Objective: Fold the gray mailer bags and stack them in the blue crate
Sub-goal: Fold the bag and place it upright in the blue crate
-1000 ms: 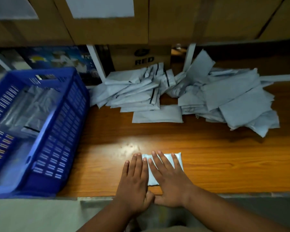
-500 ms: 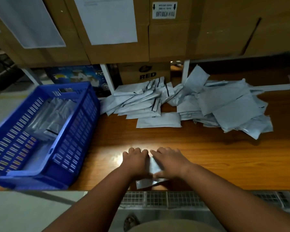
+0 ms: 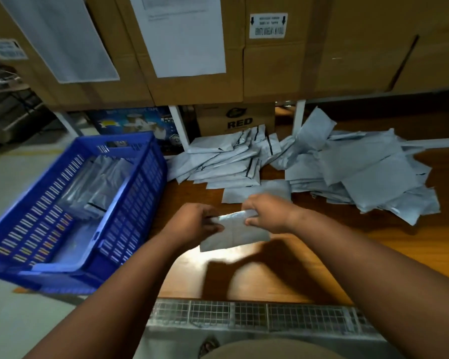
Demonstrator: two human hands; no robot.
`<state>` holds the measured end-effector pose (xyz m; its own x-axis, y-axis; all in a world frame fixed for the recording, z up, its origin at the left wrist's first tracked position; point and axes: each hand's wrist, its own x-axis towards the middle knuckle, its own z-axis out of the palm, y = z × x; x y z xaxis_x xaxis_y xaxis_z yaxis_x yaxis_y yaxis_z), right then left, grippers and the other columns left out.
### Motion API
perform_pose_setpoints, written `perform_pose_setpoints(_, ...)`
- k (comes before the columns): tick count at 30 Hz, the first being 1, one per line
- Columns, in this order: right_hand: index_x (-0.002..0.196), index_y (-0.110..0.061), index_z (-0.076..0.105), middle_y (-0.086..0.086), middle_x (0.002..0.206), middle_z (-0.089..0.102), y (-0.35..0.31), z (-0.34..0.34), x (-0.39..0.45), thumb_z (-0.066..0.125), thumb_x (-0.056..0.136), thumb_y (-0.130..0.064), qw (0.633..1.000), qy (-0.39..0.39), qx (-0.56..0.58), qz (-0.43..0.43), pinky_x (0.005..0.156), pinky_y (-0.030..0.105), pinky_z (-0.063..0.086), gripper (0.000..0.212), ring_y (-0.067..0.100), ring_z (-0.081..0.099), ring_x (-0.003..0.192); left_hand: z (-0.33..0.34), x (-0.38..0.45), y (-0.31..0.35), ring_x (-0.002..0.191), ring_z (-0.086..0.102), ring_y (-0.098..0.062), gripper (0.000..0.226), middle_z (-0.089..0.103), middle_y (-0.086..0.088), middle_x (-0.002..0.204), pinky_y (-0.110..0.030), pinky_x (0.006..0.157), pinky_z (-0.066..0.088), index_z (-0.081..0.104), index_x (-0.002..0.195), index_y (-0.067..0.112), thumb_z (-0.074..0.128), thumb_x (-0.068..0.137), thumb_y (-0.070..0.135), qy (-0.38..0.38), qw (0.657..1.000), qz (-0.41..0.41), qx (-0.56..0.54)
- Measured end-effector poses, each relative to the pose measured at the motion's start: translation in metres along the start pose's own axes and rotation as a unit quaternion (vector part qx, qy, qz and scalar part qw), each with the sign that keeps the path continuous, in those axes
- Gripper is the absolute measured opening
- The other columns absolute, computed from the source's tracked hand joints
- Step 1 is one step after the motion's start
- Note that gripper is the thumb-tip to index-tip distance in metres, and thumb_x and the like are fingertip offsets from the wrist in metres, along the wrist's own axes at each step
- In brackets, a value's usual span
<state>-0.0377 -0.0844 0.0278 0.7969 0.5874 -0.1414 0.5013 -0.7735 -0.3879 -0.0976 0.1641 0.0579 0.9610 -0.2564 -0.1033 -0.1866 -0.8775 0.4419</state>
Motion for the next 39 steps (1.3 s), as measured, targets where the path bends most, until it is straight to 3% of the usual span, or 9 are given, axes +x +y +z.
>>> perform_pose_setpoints(7, 0.110, -0.036, 0.064, -0.010, 0.108, 0.061, -0.064, -0.085, 0.071, 0.071, 0.100, -0.043, 0.996, 0.055, -0.003, -0.075, 0.088, 0.042, 0.053, 0.014, 0.015, 0.058, 0.101, -0.098, -0.017, -0.034, 0.086, 0.070, 0.002, 0.014, 0.075, 0.014, 0.095, -0.029, 0.076, 0.061, 0.077, 0.102, 0.032, 0.082, 0.091, 0.039, 0.117, 0.990, -0.045, -0.070)
perform_pose_setpoints(11, 0.118, -0.037, 0.067, -0.012, 0.113, 0.060, -0.119, -0.118, 0.125, 0.068, 0.102, -0.041, 0.990, 0.080, -0.033, -0.115, 0.089, 0.044, 0.055, 0.017, 0.015, 0.058, 0.105, -0.145, -0.024, -0.068, 0.083, 0.068, -0.003, 0.016, 0.074, 0.011, 0.088, -0.041, 0.074, 0.061, 0.079, 0.100, 0.027, 0.079, 0.094, 0.041, 0.188, 0.979, -0.079, -0.026)
perform_pose_setpoints(15, 0.124, -0.036, 0.066, -0.006, 0.121, 0.060, -0.171, -0.131, 0.188, 0.061, 0.104, -0.042, 0.975, 0.104, -0.116, -0.157, 0.096, 0.048, 0.051, 0.021, 0.022, 0.053, 0.116, -0.178, -0.028, -0.110, 0.088, 0.069, -0.013, 0.017, 0.076, 0.005, 0.094, -0.046, 0.079, 0.061, 0.080, 0.105, 0.022, 0.074, 0.098, 0.037, 0.238, 0.966, -0.101, -0.001)
perform_pose_setpoints(19, 0.121, -0.034, 0.068, -0.004, 0.120, 0.059, -0.211, -0.127, 0.252, 0.055, 0.106, -0.044, 0.968, 0.101, -0.152, -0.173, 0.093, 0.046, 0.050, 0.022, 0.023, 0.052, 0.112, -0.193, -0.030, -0.155, 0.089, 0.068, -0.011, 0.017, 0.075, 0.008, 0.097, -0.044, 0.080, 0.061, 0.080, 0.111, 0.027, 0.071, 0.100, 0.037, 0.275, 0.952, -0.136, 0.001)
perform_pose_setpoints(22, 0.116, -0.036, 0.070, -0.003, 0.118, 0.059, -0.234, -0.114, 0.298, 0.053, 0.106, -0.045, 0.963, 0.075, -0.182, -0.184, 0.090, 0.046, 0.053, 0.021, 0.024, 0.055, 0.111, -0.196, -0.024, -0.191, 0.081, 0.067, -0.014, 0.014, 0.075, 0.007, 0.088, -0.038, 0.073, 0.058, 0.080, 0.097, 0.024, 0.076, 0.094, 0.037, 0.312, 0.935, -0.170, 0.024)
perform_pose_setpoints(25, 0.114, -0.039, 0.070, -0.001, 0.123, 0.059, -0.250, -0.092, 0.342, 0.055, 0.104, -0.036, 0.952, 0.068, -0.235, -0.184, 0.081, 0.039, 0.048, 0.018, 0.026, 0.056, 0.110, -0.193, -0.013, -0.228, 0.076, 0.065, -0.019, 0.019, 0.071, 0.005, 0.078, -0.036, 0.068, 0.056, 0.073, 0.082, 0.020, 0.079, 0.088, 0.037, 0.292, 0.931, -0.217, 0.038)
perform_pose_setpoints(28, 0.121, -0.039, 0.070, 0.006, 0.130, 0.057, -0.255, -0.066, 0.385, 0.063, 0.099, -0.022, 0.931, 0.055, -0.315, -0.173, 0.082, 0.041, 0.049, 0.029, 0.037, 0.057, 0.118, -0.184, 0.000, -0.264, 0.074, 0.065, -0.025, 0.024, 0.068, 0.001, 0.073, -0.039, 0.067, 0.058, 0.070, 0.077, 0.017, 0.072, 0.088, 0.039, 0.221, 0.939, -0.255, 0.068)
perform_pose_setpoints(33, 0.125, -0.018, 0.070, 0.015, 0.136, 0.052, -0.260, -0.036, 0.432, 0.054, 0.101, -0.020, 0.926, 0.035, -0.345, -0.148, 0.091, 0.043, 0.042, 0.029, 0.042, 0.051, 0.129, -0.164, 0.017, -0.308, 0.092, 0.070, -0.033, 0.024, 0.073, -0.006, 0.092, -0.033, 0.068, 0.048, 0.076, 0.092, 0.018, 0.070, 0.088, 0.041, 0.142, 0.943, -0.289, 0.089)
perform_pose_setpoints(39, 0.125, -0.015, 0.071, 0.012, 0.129, 0.066, -0.271, -0.021, 0.466, 0.051, 0.102, -0.011, 0.933, -0.089, -0.333, -0.101, 0.084, 0.040, 0.053, 0.030, 0.035, 0.061, 0.096, -0.141, 0.034, -0.335, 0.097, 0.071, -0.033, 0.025, 0.074, -0.008, 0.103, -0.033, 0.072, 0.052, 0.076, 0.099, 0.018, 0.068, 0.088, 0.038, 0.114, 0.942, -0.311, 0.060)
